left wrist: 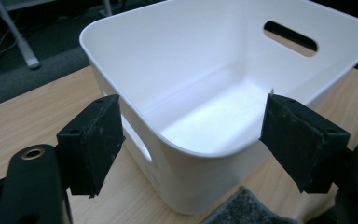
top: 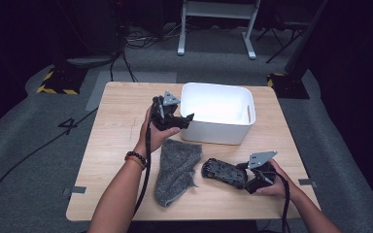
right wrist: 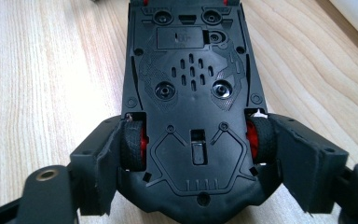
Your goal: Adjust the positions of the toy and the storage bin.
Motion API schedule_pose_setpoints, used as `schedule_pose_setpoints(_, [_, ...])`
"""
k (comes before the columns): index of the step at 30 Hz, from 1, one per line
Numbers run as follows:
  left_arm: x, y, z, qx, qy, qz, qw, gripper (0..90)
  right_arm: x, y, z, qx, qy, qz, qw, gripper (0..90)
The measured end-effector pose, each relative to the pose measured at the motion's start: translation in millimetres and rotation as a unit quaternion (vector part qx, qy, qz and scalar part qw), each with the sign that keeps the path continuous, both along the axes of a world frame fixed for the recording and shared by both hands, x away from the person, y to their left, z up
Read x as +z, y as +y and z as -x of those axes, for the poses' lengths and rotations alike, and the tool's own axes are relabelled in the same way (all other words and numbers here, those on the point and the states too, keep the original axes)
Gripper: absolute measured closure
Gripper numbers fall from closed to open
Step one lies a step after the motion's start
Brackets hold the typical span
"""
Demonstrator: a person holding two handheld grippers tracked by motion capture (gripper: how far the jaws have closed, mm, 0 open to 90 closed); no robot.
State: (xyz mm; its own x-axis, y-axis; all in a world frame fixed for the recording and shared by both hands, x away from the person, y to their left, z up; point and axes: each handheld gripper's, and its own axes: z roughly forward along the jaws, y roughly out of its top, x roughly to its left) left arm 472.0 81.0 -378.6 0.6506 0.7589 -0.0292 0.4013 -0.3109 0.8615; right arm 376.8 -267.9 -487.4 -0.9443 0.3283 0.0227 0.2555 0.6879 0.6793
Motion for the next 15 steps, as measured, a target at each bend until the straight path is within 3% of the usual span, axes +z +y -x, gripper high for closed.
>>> schedule_pose_setpoints(4, [-0.9,-2.6,-12.7,0.017,0.012,0.001,0.9998,29.8,-1.6,1.0,0.5,0.002,-0.002,0.006,1.0000,23.5])
schedule_pose_setpoints(7, [-3.2,-4.4,-20.2,0.020,0.019,-0.011,0.9996,38.6,-2.9,2.0,0.9,0.004,-0.002,0.012,0.9999,23.5])
schedule_pose_setpoints(10, [-7.3,-6.9,-27.6,0.032,0.030,-0.038,0.9983,43.1,-3.5,2.6,1.2,0.003,0.000,0.014,0.9999,23.5])
schedule_pose_setpoints(15, [-13.7,-10.7,-36.0,0.030,0.043,-0.060,0.9968,48.5,-5.0,4.3,1.8,0.006,0.002,0.016,0.9998,23.5])
